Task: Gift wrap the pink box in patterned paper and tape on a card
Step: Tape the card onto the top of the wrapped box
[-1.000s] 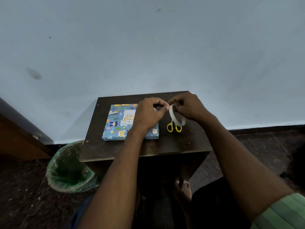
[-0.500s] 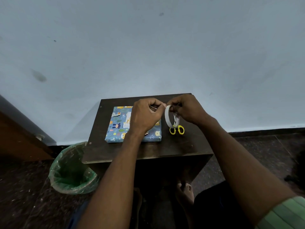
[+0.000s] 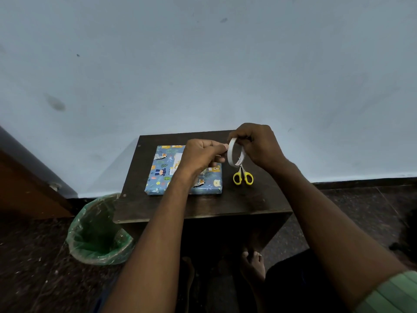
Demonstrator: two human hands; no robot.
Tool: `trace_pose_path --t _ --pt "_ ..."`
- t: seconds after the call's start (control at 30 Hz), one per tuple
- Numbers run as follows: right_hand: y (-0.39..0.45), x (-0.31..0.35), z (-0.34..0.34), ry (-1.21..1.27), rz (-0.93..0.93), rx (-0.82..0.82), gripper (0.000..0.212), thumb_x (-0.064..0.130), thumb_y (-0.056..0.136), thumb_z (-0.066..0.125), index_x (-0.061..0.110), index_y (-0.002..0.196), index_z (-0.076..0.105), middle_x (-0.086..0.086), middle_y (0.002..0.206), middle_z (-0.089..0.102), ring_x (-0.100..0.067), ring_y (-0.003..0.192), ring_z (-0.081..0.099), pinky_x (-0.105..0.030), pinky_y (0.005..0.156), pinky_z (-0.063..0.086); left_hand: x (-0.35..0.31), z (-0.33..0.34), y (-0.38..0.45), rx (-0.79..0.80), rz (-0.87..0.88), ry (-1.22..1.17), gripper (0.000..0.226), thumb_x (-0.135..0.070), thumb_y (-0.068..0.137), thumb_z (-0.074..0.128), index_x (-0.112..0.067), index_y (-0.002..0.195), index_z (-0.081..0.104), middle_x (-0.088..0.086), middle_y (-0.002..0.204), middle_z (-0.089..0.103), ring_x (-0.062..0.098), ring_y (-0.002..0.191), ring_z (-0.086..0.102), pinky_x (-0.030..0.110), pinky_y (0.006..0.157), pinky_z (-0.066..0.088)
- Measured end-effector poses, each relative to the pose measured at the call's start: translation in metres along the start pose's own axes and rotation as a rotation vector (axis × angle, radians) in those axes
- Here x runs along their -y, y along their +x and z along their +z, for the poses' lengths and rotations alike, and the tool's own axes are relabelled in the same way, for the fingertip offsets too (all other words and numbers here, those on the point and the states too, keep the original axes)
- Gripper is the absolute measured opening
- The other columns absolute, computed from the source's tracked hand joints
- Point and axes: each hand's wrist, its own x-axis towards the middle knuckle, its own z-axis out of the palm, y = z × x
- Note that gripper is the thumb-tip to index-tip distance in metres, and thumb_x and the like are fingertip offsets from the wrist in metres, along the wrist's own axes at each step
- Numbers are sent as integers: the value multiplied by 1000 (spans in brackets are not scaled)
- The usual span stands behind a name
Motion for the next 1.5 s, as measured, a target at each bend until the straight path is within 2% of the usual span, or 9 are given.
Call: trace_pose_path --t 0.2,0.4,0.6,0.77,0.97,1.1,1.23,1.37,1.5 --pt "1 4 1 32 -28 40 38 -8 78 59 18 93 83 4 93 77 -14 91 71 -36 78 56 4 -2 -1 48 -26 40 14 -16 96 77 -3 99 82 14 94 80 14 71 71 21 60 55" --pt "1 1 1 97 36 -18 36 -9 83 61 17 94 84 10 91 78 -1 89 70 -16 77 51 1 -5 1 -8 1 -27 24 -27 104 68 -8 106 81 13 99 81 13 70 69 21 60 56" --pt "2 -1 4 50 31 -26 33 -1 86 64 21 102 84 8 98 80 -5 93 72 -23 81 53 -4 3 -6 67 -9 -35 32 -35 96 78 -3 101 82 11 88 81 16 69 73 23 58 52" --pt "1 1 4 56 40 -26 31 3 84 64 21 99 84 9 95 79 -6 91 71 -30 81 57 0 2 -2 -26 22 -45 17 -20 93 82 -3 97 82 14 86 81 20 72 75 20 55 51" --pt "1 4 8 94 31 -72 32 3 84 60 21 98 84 11 96 79 -5 95 72 -34 85 59 -10 6 -6 24 -228 -254 18 -19 89 85 -7 102 80 6 81 80 9 67 74 17 58 54" --pt "2 7 10 144 -11 -120 35 -11 83 60 10 99 83 1 98 79 -5 96 71 -18 85 55 -11 3 -5 71 -352 -380 22 -22 88 85 -11 107 79 1 84 79 6 68 74 16 61 58" --pt "3 7 10 129 9 -118 31 -6 88 61 12 102 83 3 98 79 -3 95 70 -16 85 52 -10 0 -3 41 -319 -364 13 -26 93 81 -15 99 81 2 89 81 9 74 75 18 64 58" --pt "2 6 10 105 57 -114 32 0 88 61 16 104 83 6 99 80 0 92 69 -14 83 50 -11 -4 -1 45 -240 -276 21 -37 96 76 -17 94 82 2 91 81 10 74 73 21 70 56" --pt "1 5 10 81 87 -112 32 -2 87 63 17 103 84 4 100 81 -3 94 71 -21 85 54 -5 1 -5 62 -122 -104 14 -21 90 85 -8 97 82 0 74 76 8 66 66 16 59 52"
